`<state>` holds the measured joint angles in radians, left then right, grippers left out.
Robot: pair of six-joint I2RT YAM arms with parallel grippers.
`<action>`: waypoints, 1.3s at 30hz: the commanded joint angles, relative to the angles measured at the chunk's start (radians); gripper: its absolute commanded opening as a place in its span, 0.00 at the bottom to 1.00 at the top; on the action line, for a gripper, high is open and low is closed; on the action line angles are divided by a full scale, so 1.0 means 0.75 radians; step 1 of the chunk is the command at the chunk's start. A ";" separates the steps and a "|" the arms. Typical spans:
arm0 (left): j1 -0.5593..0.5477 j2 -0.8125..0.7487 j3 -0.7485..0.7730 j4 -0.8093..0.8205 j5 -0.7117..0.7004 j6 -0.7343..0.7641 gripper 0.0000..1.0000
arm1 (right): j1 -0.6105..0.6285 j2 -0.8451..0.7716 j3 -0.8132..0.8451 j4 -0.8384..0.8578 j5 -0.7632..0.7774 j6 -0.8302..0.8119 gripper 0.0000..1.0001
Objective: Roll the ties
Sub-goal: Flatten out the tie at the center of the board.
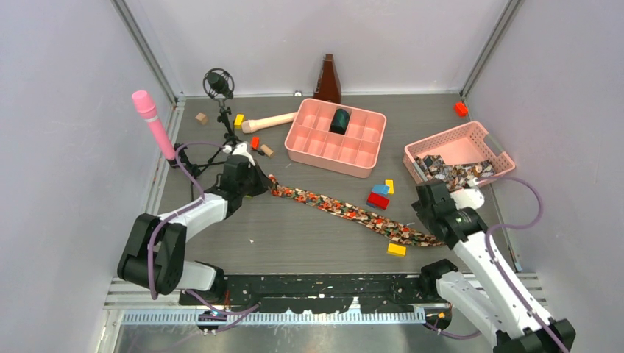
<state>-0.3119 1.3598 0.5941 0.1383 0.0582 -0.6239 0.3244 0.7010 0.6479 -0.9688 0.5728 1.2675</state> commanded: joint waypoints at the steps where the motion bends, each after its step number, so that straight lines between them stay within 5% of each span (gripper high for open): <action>1: 0.007 0.004 0.069 0.034 0.039 0.012 0.00 | -0.005 0.192 0.033 0.232 -0.304 -0.274 0.54; 9: 0.014 -0.010 0.069 0.010 0.019 0.033 0.00 | -0.003 0.497 -0.024 0.341 -0.579 -0.349 0.53; 16: 0.021 -0.003 0.075 0.006 0.017 0.034 0.00 | -0.003 0.514 -0.032 0.287 -0.587 -0.363 0.57; 27: 0.025 -0.001 0.080 0.002 0.017 0.028 0.00 | -0.003 0.557 -0.110 0.345 -0.604 -0.355 0.48; 31: 0.034 -0.008 0.084 -0.002 0.007 0.019 0.00 | -0.003 0.583 -0.136 0.399 -0.609 -0.344 0.42; 39: 0.060 -0.067 0.131 -0.029 0.010 -0.008 0.00 | -0.003 0.556 -0.161 0.530 -0.626 -0.367 0.13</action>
<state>-0.2798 1.3617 0.6338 0.1219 0.0708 -0.6224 0.3241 1.1389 0.5404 -0.6605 0.1162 0.9997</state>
